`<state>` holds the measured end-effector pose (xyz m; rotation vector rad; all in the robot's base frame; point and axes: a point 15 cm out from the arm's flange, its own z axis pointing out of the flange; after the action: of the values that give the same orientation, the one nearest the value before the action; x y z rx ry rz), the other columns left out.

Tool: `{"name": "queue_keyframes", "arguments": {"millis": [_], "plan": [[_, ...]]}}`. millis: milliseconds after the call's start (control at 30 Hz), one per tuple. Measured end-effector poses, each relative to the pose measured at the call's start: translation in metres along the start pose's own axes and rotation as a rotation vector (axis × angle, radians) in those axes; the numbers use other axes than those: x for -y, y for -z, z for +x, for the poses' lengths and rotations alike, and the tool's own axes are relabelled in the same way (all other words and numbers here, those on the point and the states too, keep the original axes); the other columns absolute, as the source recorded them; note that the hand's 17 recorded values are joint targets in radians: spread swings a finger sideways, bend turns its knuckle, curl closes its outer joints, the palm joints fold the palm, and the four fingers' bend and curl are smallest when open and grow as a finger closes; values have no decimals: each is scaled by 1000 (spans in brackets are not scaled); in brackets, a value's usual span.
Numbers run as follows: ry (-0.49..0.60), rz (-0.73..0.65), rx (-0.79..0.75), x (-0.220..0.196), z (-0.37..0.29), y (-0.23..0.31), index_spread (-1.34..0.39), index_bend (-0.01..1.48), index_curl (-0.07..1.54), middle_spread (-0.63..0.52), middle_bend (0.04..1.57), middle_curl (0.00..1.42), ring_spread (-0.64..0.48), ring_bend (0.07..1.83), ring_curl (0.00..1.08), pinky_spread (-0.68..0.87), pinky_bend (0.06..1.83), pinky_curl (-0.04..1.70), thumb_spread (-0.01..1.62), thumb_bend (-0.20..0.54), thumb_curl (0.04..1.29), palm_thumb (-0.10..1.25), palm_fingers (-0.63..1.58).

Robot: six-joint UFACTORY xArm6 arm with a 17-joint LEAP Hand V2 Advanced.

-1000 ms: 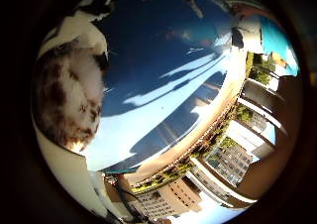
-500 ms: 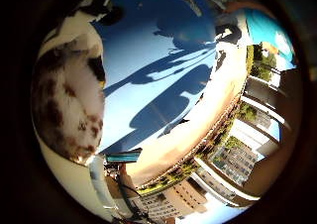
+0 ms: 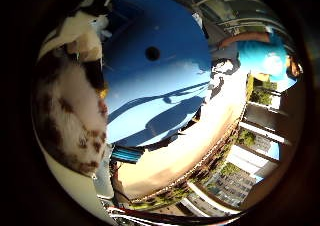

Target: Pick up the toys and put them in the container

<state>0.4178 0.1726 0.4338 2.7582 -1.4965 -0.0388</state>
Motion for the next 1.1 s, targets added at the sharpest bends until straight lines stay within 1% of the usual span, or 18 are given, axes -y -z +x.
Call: {"name": "queue_keyframes", "arguments": {"millis": [200,367,500,667,800,967,1067,1100], "plan": [[5,107,-11,50,-38,-8,-1026,1083,-21,-257,1217,1181,-124,1527,830,121,1652,759,1112,-14,884,1011,821],[-9,217,-13,104,-56,-23,-1029,1094,-22,-250,1224,1177,-124,1534,831,120,1650,772,1097,-16,903,993,819],[-32,262,-12,135,-66,-42,-1029,1101,-22,-246,1233,1177,-123,1541,829,121,1643,782,1079,-20,914,963,815],[-46,309,-11,162,-71,-57,-1024,1128,-19,-241,1232,1174,-122,1545,826,123,1642,798,1064,-26,896,896,813],[-46,335,-13,178,-72,-69,-1019,1144,-19,-239,1231,1174,-122,1552,824,124,1641,809,1082,-19,872,891,805],[-54,320,-16,184,-66,-86,-1014,1135,-23,-234,1237,1164,-112,1557,816,119,1630,827,1097,-27,830,871,766],[-60,317,-17,184,-62,-87,-943,1197,3,-223,1197,1131,-85,1508,781,139,1575,803,1095,-32,811,852,836],[-63,313,-18,184,-59,-88,-868,1233,24,-207,1147,1085,-33,1432,736,177,1494,768,1086,-45,795,823,864]]}}
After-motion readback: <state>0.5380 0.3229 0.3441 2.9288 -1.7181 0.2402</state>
